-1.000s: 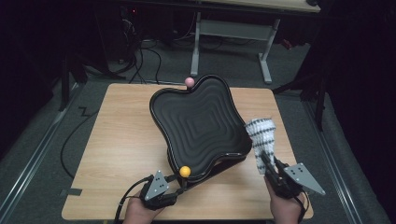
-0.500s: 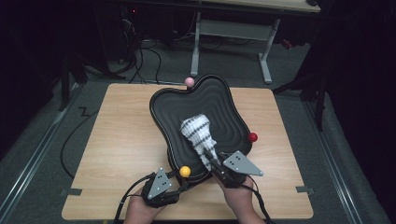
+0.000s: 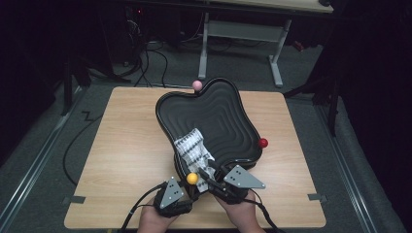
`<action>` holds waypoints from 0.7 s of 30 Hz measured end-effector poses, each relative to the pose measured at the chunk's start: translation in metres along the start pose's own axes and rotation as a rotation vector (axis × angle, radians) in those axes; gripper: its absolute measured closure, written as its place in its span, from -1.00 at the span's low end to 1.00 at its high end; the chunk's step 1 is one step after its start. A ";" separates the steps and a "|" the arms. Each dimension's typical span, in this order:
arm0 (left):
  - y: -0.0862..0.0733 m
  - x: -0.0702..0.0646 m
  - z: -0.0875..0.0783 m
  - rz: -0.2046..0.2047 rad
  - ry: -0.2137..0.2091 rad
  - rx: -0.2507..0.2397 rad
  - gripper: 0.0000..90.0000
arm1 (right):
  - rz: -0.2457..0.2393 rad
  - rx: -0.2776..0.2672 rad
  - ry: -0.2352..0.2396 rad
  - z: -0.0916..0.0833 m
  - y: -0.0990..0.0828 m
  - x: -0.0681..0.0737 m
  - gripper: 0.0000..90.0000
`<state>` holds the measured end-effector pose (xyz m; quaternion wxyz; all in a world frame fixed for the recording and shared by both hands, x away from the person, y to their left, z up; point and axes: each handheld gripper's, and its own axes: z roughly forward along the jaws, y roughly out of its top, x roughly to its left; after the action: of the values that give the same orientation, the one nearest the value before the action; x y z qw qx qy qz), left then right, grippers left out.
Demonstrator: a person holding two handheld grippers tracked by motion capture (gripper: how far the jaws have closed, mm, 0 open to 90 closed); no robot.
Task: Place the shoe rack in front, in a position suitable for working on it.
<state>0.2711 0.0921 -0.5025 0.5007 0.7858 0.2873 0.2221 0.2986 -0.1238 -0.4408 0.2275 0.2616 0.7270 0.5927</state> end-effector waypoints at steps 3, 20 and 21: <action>0.001 0.000 0.001 -0.027 -0.001 -0.025 0.00 | 0.005 -0.018 -0.011 0.002 0.003 -0.001 0.33; -0.002 -0.004 -0.004 -0.037 0.017 -0.015 0.65 | -0.019 0.031 0.067 0.009 -0.015 0.016 0.83; -0.002 -0.003 -0.005 -0.036 0.013 -0.014 0.65 | -0.014 0.032 0.078 0.010 -0.015 0.016 0.83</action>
<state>0.2653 0.0943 -0.5024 0.5080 0.7756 0.3031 0.2204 0.2908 -0.1087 -0.4575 0.1990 0.2368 0.7465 0.5891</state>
